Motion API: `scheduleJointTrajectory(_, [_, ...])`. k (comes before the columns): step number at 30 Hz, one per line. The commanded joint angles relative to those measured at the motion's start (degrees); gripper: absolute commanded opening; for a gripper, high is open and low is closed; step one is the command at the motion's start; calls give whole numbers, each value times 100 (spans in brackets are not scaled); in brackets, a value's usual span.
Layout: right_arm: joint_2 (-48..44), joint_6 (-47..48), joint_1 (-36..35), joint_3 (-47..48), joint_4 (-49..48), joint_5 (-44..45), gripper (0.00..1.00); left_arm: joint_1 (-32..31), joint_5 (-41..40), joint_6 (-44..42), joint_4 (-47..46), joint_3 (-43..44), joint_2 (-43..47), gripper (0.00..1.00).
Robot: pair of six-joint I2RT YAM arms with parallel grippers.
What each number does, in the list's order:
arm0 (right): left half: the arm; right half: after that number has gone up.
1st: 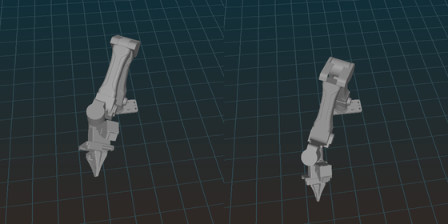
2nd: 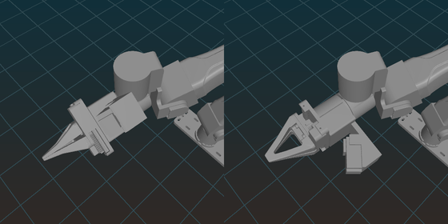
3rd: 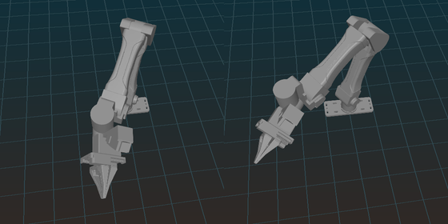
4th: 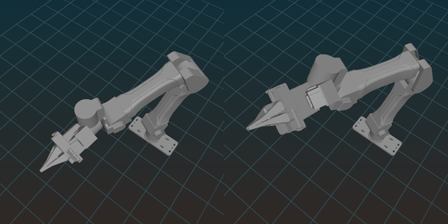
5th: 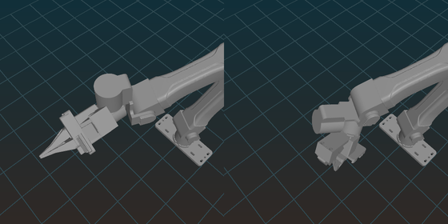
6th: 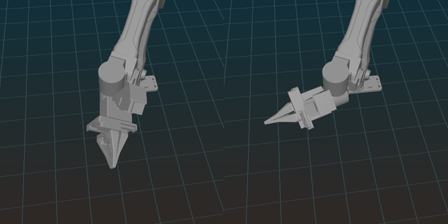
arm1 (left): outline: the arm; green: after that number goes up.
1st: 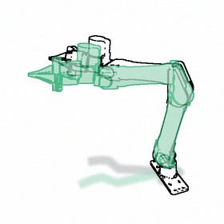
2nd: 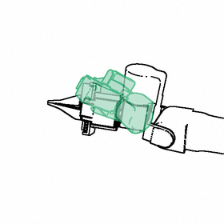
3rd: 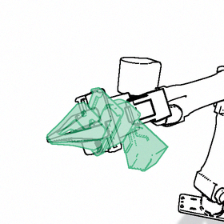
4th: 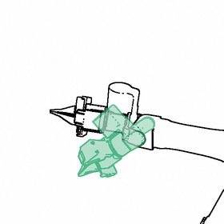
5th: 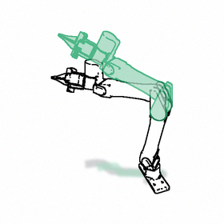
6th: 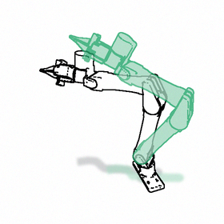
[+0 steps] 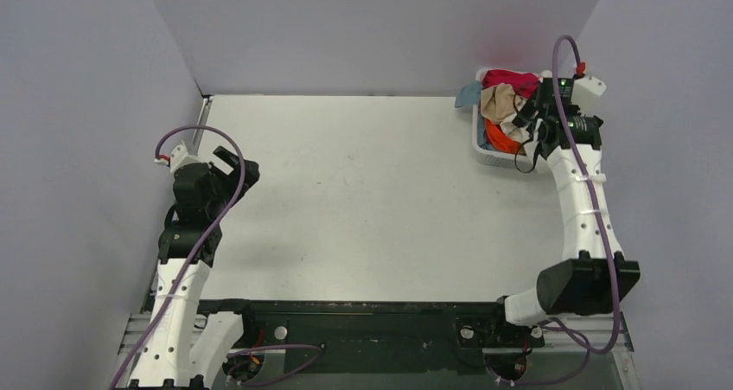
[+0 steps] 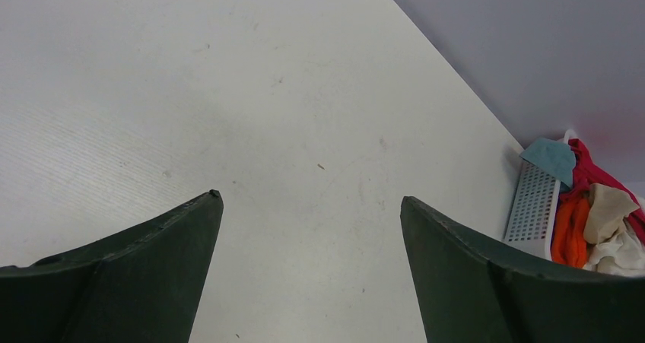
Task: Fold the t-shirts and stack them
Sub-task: Grab crumpled tshirt from bin with the right arm
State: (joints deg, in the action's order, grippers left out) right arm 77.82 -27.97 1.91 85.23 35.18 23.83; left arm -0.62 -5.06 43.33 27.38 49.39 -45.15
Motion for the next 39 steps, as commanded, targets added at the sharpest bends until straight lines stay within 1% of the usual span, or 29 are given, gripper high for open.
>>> scheduleJointTrajectory(1, [1267,398,226,1261,-222,30,96,36,-131,-19,-874,-136,-29,98])
scheduleJointTrajectory(2, [1466,496,287,1475,-262,-60,93,36,-141,-38,-922,-187,-25,98])
scheduleJointTrajectory(3, [1860,535,307,1902,-256,-164,92,31,-143,-50,-1040,-242,-4,98])
scheduleJointTrajectory(5, [2343,574,379,2400,-203,-198,89,35,-118,-76,-1215,-335,24,98])
scheduleJointTrajectory(7, [2659,512,524,2590,-186,-281,87,31,-54,-94,-1367,-425,54,98])
scheduleJointTrajectory(11, [3066,370,796,2533,-235,-483,83,33,-27,-119,-1545,-549,94,98])
scheduleJointTrajectory(14, [3339,335,1005,2538,-366,-1025,80,29,22,-131,-1685,-610,62,98])
scheduleJointTrajectory(15, [3473,329,1103,2562,-442,-1159,76,32,58,-132,-1701,-624,47,98])
scheduleJointTrajectory(17, [3650,305,1217,2602,-597,-1578,73,33,80,-137,-1735,-636,-17,98])
scheduleJointTrajectory(18, [3757,298,1243,2617,-698,-1782,72,35,86,-139,-1751,-642,-55,98])
scheduleJointTrajectory(23, [4000,365,1276,2579,-1079,-2154,69,29,109,-140,-1826,-681,-181,98])
scheduleJointTrajectory(25, [4088,347,1277,2575,-1162,-2212,66,33,115,-141,-1832,-666,-234,98])
scheduleJointTrajectory(27, [4155,329,1277,2542,-1223,-2244,60,31,122,-139,-1839,-660,-278,98])
scheduleJointTrajectory(29, [4183,352,1277,2504,-1291,-2318,47,31,133,-147,-1841,-655,-319,98])
scheduleJointTrajectory(30, [4171,355,1274,2497,-1320,-2329,35,32,136,-147,-1845,-656,-324,98])
scheduleJointTrajectory(31, [4121,363,1274,2461,-1356,-2473,29,30,136,-148,-1849,-649,-338,98])
scheduleJointTrajectory(32, [4080,358,1275,2422,-1382,-2481,18,32,137,-149,-1854,-645,-346,98])
scheduleJointTrajectory(33, [3970,347,1276,2339,-1446,-2432,12,30,141,-145,-1866,-644,-364,98])
scheduleJointTrajectory(34, [3904,336,1276,2282,-1493,-2417,3,34,162,-144,-1867,-642,-368,98])
scheduleJointTrajectory(35, [3753,332,1276,2150,-1592,-2313,0,35,187,-142,-1874,-630,-382,98])
scheduleJointTrajectory(39, [3149,272,1258,1695,-1855,-2133,0,34,266,-142,-1876,-600,-394,98])
